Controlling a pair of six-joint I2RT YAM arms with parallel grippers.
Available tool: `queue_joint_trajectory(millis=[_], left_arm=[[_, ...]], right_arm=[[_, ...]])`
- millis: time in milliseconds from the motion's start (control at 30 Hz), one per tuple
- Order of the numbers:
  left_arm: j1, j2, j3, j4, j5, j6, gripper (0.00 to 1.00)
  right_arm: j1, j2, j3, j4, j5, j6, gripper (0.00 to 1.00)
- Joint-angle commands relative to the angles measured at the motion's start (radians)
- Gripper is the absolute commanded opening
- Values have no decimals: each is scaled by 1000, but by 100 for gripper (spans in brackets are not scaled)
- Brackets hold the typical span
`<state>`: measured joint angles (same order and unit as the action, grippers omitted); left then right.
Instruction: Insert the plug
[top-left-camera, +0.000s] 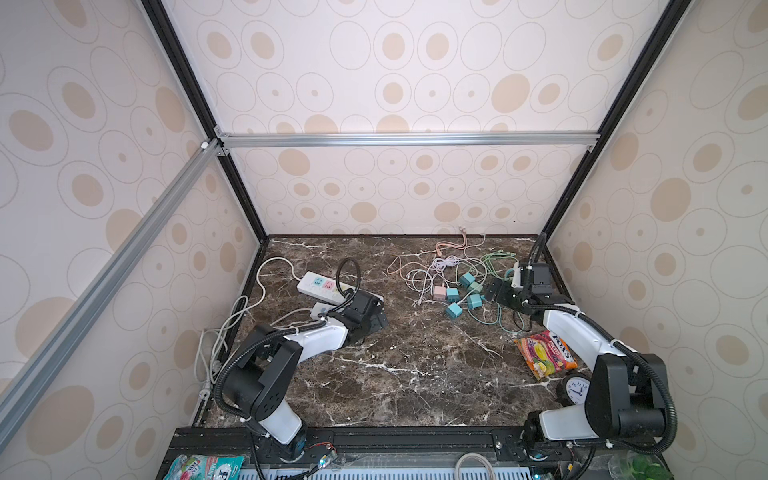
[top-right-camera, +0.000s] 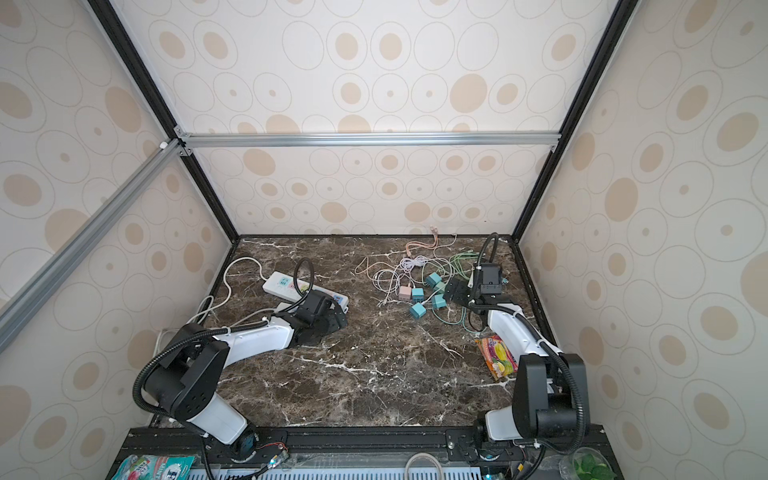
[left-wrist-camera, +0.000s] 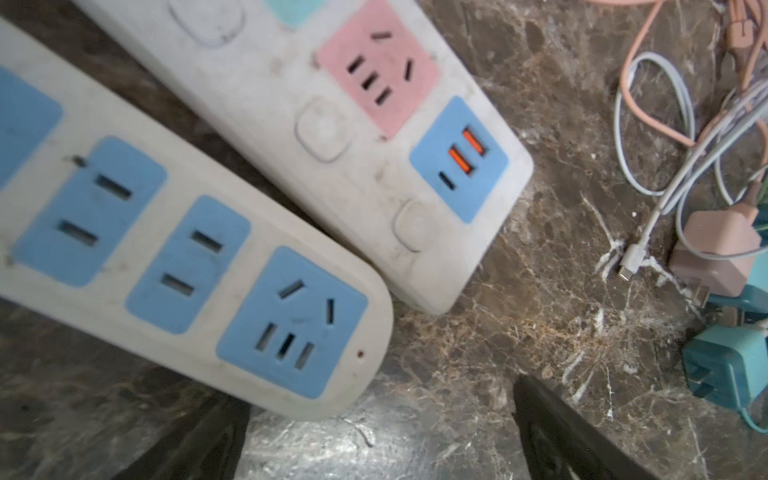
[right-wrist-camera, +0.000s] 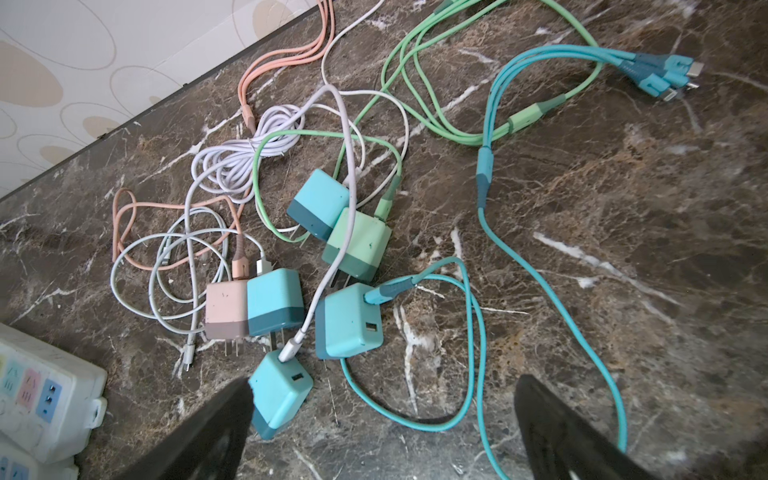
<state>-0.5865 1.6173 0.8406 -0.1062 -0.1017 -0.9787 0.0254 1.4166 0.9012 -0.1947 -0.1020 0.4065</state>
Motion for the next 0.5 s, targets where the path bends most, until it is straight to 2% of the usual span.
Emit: queue_joint_trajectory(millis=[0, 200, 267, 400, 467], left_arm=[[-17, -19, 62, -67, -85, 102, 98], [-16, -114, 79, -6, -91, 357, 99], [-7, -120, 101, -12, -129, 430, 98], [68, -59, 216, -138, -220, 469, 98], [129, -27, 265, -167, -210, 479, 98]], right_arm=[[22, -26, 16, 0, -29, 38, 100], [94, -22, 25, 44, -53, 127, 100], [131, -12, 31, 69, -52, 173, 100], [220, 17, 30, 135, -39, 267, 100], [281, 31, 37, 147, 4, 305, 100]])
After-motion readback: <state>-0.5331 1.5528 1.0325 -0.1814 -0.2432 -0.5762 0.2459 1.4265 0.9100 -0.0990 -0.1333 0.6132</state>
